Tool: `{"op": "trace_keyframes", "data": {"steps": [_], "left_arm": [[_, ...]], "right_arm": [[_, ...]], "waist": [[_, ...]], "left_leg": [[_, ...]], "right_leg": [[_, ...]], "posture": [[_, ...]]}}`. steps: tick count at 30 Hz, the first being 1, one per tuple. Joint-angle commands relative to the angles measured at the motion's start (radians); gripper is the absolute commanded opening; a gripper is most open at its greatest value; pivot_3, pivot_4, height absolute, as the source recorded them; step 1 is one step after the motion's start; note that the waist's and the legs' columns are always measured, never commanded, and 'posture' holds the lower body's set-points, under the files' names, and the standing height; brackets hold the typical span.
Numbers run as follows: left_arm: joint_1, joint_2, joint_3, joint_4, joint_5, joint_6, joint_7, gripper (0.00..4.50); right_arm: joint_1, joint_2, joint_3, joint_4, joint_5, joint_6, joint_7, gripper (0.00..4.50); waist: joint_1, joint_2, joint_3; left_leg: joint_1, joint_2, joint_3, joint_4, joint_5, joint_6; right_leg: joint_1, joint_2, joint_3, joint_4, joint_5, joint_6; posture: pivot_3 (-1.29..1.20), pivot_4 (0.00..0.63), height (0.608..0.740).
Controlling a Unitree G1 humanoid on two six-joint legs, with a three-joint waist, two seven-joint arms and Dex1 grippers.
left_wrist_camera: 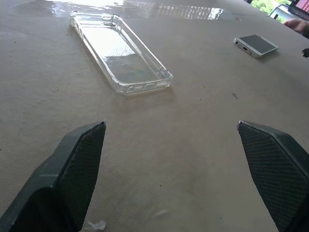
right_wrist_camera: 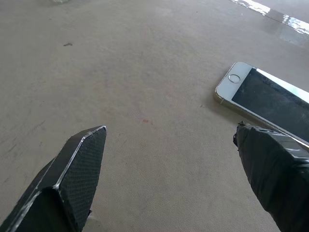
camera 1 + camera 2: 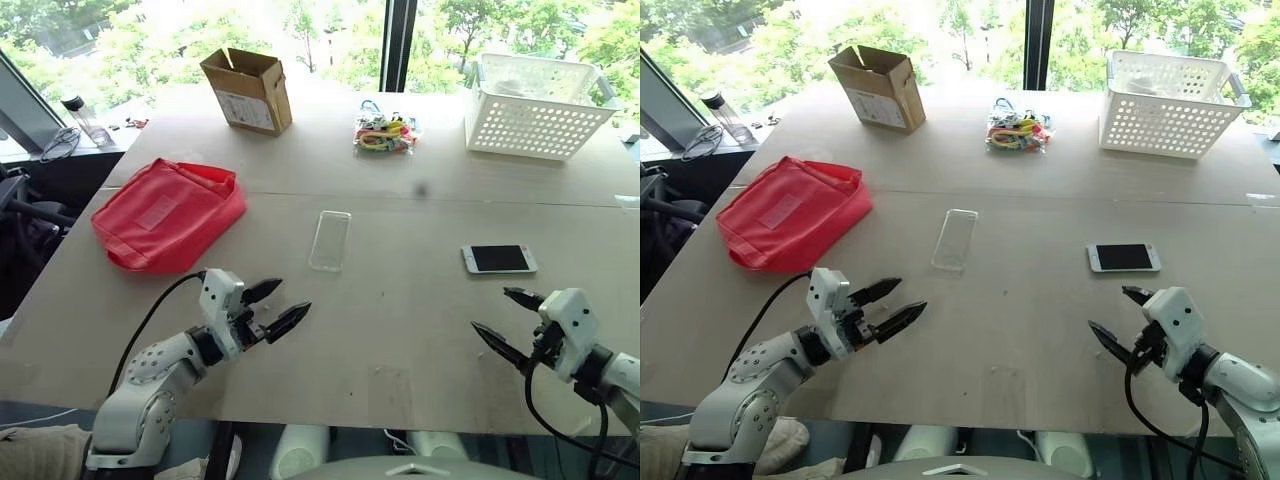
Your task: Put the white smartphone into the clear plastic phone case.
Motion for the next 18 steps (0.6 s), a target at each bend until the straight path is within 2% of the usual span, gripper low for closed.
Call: {"op": "trace_keyframes", "data": {"steps": [1, 9, 12, 18], "left_arm": [[-0.047, 0.011, 0.003, -0.051, -0.008, -0.004, 0.002, 4.46], [-0.214, 0.069, -0.076, 0.002, 0.078, -0.022, -0.044, 4.46], [-0.322, 0.132, -0.140, 0.092, 0.137, 0.008, -0.096, 4.46], [-0.487, 0.162, -0.262, 0.302, 0.233, -0.077, -0.251, 4.46]], "right_arm": [[-0.019, 0.001, -0.012, -0.039, 0.005, -0.004, -0.012, 4.50], [-0.080, -0.023, 0.033, -0.093, 0.035, 0.045, 0.001, 4.50], [-0.081, -0.048, 0.023, -0.093, 0.060, 0.025, 0.059, 4.50], [-0.060, -0.088, 0.017, -0.115, 0.115, -0.003, 0.156, 4.50]], "waist": [[0.000, 0.000, 0.000], [0.003, 0.000, 0.000], [0.006, 0.000, 0.000], [0.004, 0.000, 0.000]], "left_leg": [[0.000, 0.000, 0.000, 0.000, 0.000, 0.000], [0.000, 0.000, 0.000, 0.000, 0.000, 0.000], [-0.001, 0.000, 0.000, 0.000, -0.001, 0.001], [-0.001, 0.000, 0.000, 0.000, -0.001, 0.001]], "right_leg": [[0.000, 0.000, 0.000, 0.000, 0.000, 0.000], [0.000, 0.005, 0.000, 0.000, 0.000, 0.000], [0.000, 0.005, 0.000, -0.001, 0.000, 0.000], [0.000, 0.006, 0.000, -0.001, 0.000, 0.000]], "posture": [[0.00, 0.150, 0.740], [0.00, 0.150, 0.740], [0.00, 0.150, 0.740], [0.00, 0.150, 0.740]]}}
